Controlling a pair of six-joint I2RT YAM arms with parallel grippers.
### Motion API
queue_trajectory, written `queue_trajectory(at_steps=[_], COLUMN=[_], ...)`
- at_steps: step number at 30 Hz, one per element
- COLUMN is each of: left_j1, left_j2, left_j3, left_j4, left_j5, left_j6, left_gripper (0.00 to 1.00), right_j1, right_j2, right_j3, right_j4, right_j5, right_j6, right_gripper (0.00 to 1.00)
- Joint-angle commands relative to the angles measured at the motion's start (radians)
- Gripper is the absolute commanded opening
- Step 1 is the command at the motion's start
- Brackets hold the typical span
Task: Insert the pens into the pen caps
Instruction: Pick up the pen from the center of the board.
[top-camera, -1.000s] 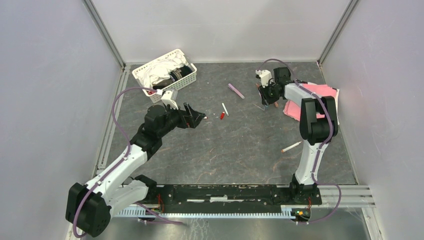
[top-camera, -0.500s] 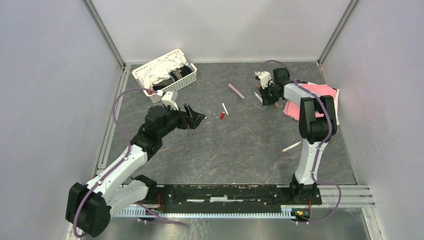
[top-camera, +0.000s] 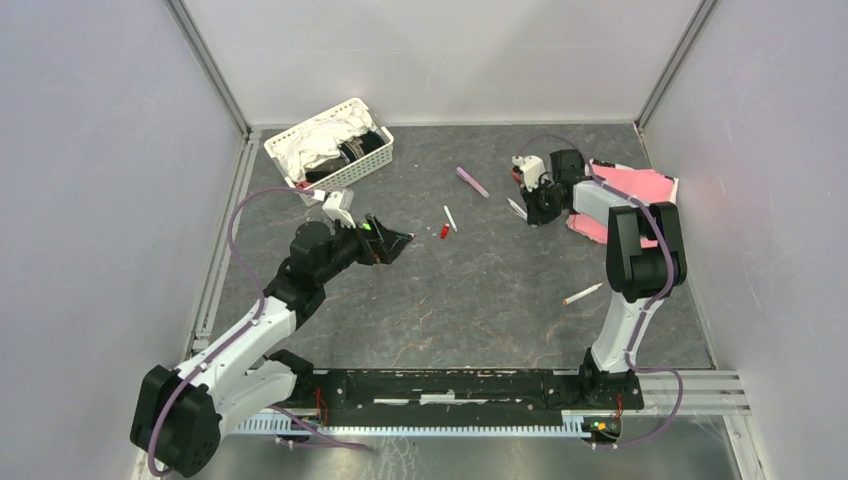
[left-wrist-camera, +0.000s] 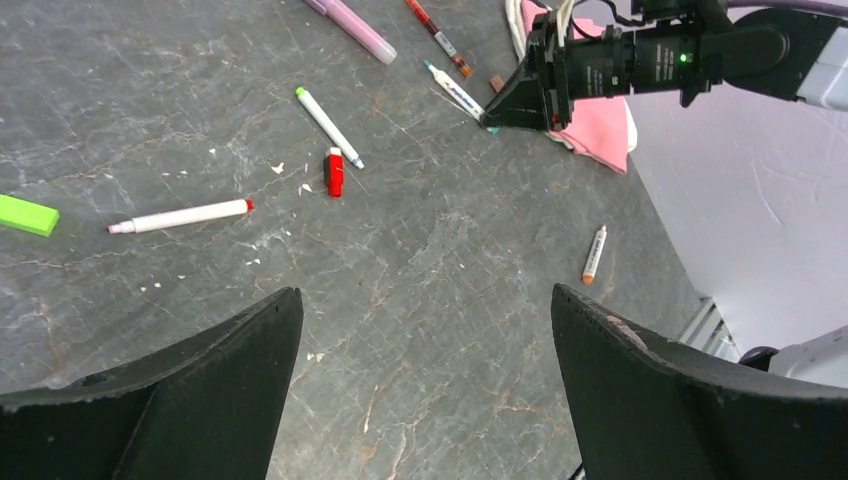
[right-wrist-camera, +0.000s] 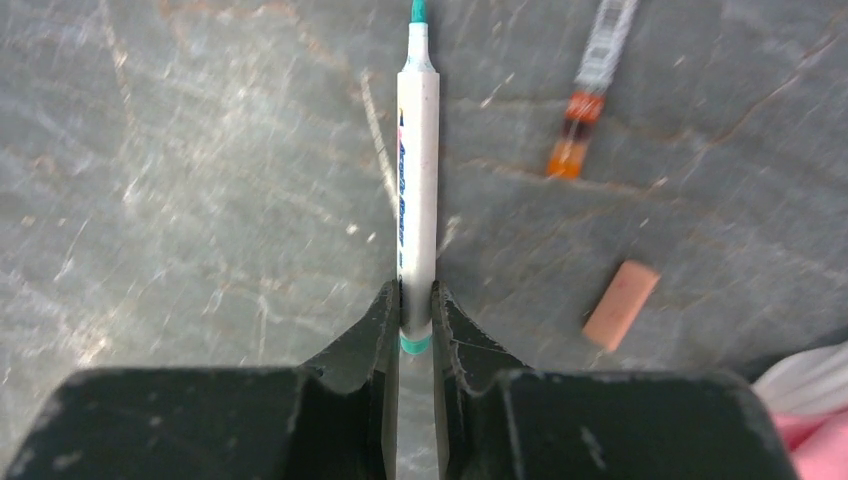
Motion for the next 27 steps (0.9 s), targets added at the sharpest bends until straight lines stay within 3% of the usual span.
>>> queue_trajectory(at_steps=[1,8,15,21,27], left_j1=[0.004,0.002,0.0,-0.047,-0.148], left_j2=[-0.01,0.035,0.178,0.37,0.644], left_j3=[-0.033,-0.07,-0.192,-0.195,-0.069], left_j4=[0.148,0.243,0.587,0.84,0.936], left_j5=[0.047,0.08,0.109,0.082,0.037], left_j6=[-0.097,-0.158,-0.334,-0.401,-0.429], left_gripper=[0.98,0.93,0.89,0.9,0.9], right_j1=[0.002,0.002,0.001,0.002,0.016], right_j2=[-0.109,-0.232,-0.316,-0.336,-0.326], right_j3=[-0.093,-0.22,-0.363,-0.459,-0.508], right_j4=[0.019,0.08,0.178,0.322,0.448], right_j5=[-0.061,-0.191,-0.353,-0.579,-0.726], right_j6=[-0.005,0.033,0.106,0.233,0.355], right_gripper=[0.03,0.02,0.01,0.0,0.0])
